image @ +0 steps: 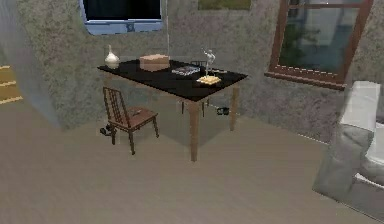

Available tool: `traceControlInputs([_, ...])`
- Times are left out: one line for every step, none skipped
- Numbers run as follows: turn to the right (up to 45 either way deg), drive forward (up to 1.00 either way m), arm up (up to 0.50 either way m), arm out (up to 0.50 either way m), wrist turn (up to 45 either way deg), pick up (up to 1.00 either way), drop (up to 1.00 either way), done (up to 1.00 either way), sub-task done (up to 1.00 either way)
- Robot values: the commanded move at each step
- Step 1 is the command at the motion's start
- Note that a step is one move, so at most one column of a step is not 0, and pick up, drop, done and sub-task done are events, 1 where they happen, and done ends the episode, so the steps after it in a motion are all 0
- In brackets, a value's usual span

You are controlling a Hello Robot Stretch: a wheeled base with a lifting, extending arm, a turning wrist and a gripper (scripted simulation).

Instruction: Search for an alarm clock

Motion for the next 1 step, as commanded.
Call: traceControlInputs([-45.0,0.0,0.0,0.0,0.0,0.0,0.0,0.0,0.0])
